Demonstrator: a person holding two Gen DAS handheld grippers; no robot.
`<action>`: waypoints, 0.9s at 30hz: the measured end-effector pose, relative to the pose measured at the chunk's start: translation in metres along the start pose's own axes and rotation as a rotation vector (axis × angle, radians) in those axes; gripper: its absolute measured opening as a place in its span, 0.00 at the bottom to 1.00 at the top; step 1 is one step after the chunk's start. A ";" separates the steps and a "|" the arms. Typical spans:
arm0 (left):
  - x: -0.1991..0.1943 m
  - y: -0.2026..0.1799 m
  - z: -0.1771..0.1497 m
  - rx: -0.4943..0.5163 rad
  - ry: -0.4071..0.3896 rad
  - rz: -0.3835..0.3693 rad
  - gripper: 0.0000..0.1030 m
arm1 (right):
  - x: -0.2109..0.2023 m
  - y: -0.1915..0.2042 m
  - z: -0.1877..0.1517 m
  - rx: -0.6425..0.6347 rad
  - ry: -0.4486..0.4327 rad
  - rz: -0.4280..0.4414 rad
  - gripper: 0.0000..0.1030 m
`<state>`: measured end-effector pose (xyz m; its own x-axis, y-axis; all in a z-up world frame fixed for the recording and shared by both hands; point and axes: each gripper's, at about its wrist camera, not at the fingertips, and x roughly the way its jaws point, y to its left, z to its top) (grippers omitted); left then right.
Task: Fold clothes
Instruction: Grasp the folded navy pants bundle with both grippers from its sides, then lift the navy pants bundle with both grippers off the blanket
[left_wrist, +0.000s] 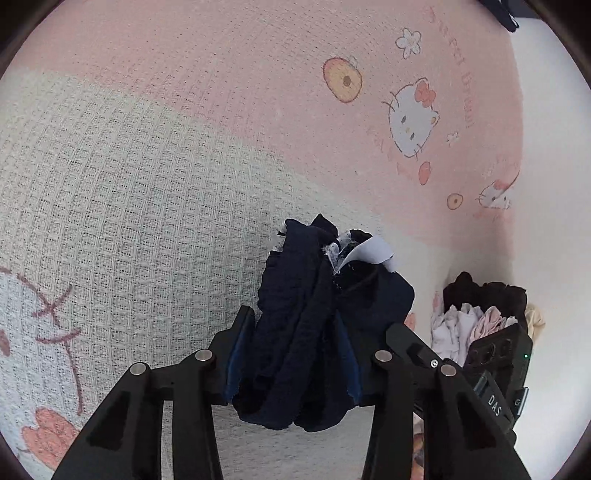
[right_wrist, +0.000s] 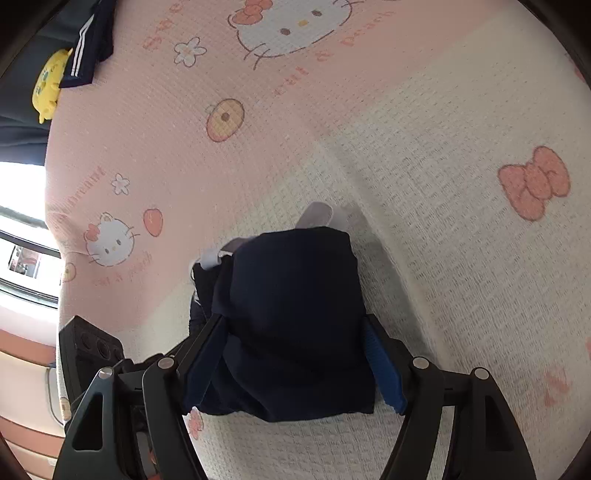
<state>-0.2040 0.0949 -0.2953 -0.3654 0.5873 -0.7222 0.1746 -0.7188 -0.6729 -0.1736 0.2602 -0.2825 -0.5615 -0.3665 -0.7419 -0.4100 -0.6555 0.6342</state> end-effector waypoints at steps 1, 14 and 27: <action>-0.005 0.000 -0.002 0.001 0.002 -0.001 0.39 | 0.000 -0.001 0.000 0.002 0.000 0.004 0.60; -0.009 -0.025 -0.005 0.011 0.047 0.011 0.73 | 0.001 -0.009 -0.001 0.028 0.005 0.050 0.35; 0.001 -0.030 -0.024 0.162 -0.020 0.193 0.35 | -0.003 -0.010 -0.008 0.023 0.011 0.070 0.61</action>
<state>-0.1875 0.1259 -0.2801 -0.3574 0.4273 -0.8305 0.0944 -0.8681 -0.4873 -0.1625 0.2628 -0.2888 -0.5813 -0.4186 -0.6977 -0.3866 -0.6124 0.6895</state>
